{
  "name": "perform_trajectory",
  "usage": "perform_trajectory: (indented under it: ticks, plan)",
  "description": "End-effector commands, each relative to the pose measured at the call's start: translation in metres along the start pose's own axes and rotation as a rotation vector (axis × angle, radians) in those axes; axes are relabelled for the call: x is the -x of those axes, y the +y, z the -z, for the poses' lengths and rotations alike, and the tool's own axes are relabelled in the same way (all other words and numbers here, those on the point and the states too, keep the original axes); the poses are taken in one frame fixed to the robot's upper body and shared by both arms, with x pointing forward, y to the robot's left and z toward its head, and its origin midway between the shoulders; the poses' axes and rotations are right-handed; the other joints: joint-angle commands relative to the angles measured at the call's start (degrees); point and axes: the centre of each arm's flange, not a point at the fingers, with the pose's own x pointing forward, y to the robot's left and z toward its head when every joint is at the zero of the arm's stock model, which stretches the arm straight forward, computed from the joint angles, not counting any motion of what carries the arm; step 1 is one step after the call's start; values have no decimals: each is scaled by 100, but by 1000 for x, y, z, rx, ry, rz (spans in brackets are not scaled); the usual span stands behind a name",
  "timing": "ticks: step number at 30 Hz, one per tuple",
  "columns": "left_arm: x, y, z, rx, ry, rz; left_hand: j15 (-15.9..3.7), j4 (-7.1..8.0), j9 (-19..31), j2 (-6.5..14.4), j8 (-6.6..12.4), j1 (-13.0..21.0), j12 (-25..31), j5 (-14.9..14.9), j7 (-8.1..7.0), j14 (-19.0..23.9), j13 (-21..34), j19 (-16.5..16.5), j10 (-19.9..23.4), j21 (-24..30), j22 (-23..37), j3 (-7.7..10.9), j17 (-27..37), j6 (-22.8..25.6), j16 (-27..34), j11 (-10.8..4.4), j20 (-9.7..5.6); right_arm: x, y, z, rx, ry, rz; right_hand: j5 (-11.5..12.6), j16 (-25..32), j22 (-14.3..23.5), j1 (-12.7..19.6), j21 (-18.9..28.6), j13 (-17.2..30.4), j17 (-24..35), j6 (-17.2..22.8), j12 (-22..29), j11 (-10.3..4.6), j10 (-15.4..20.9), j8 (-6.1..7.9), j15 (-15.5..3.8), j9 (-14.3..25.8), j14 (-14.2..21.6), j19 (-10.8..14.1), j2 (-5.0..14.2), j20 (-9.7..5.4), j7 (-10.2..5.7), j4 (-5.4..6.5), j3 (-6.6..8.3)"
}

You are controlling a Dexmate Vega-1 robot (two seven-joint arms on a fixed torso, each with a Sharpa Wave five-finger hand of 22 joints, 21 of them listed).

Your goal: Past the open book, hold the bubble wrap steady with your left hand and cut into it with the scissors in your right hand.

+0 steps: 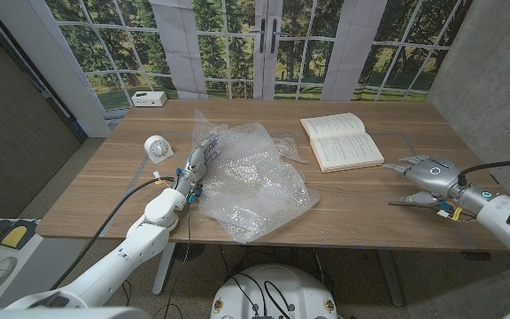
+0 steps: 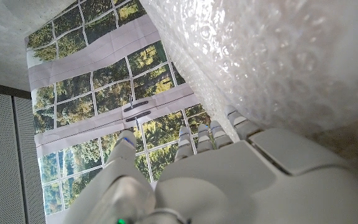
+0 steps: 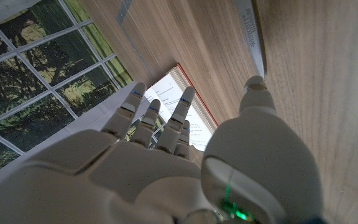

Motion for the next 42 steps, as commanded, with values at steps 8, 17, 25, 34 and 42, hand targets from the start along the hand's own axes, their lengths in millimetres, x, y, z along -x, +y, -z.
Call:
perform_trajectory:
  ticks: [8,17,25,34,42]
  plan:
    - [2,2,-7,-11,-21,-6,-1,-12,14,6,15,-28,14,8,6,-40,12,-17,-26,8,10,-27,32,5,41,1,9,3,3,-1,5,-25,-42,-4,-12,10,-53,-20,11,14,-151,-30,-12,-113,-19,-956,11,-15,-43,-74,47,36,51,-36]
    - [4,2,-9,-15,-32,-5,-7,-12,14,6,15,-30,18,8,5,-41,12,-17,-15,8,9,-29,32,5,41,0,9,3,4,-2,23,-35,-64,-3,-18,10,-54,-21,13,15,-177,-43,-11,-145,-20,-964,12,-37,-60,-69,47,41,58,-37]
    - [4,2,-9,-15,-31,-6,-7,-13,14,6,17,-31,19,8,2,-41,12,-16,-12,9,9,-29,32,9,41,-4,8,4,3,1,23,-24,-69,5,-20,11,-4,-16,18,18,-181,-43,-15,-149,-12,-993,12,-59,-65,-4,38,38,55,1]
    - [2,1,-6,-12,-21,-1,-3,-13,14,7,17,-32,19,9,2,-40,12,-16,-13,9,9,-29,31,8,42,-7,7,2,3,6,24,-47,-110,-23,-19,10,176,-8,46,11,-286,-14,-16,-112,-30,-969,12,-70,-71,116,22,38,11,101]
    - [1,0,-5,-5,-22,1,-7,-14,14,7,14,-33,20,9,5,-42,12,-18,-10,8,9,-30,31,3,41,-5,7,-1,1,5,43,-59,-126,-41,-12,9,188,-6,52,14,-286,5,-10,-70,-20,-968,12,-61,-73,138,15,40,16,114]
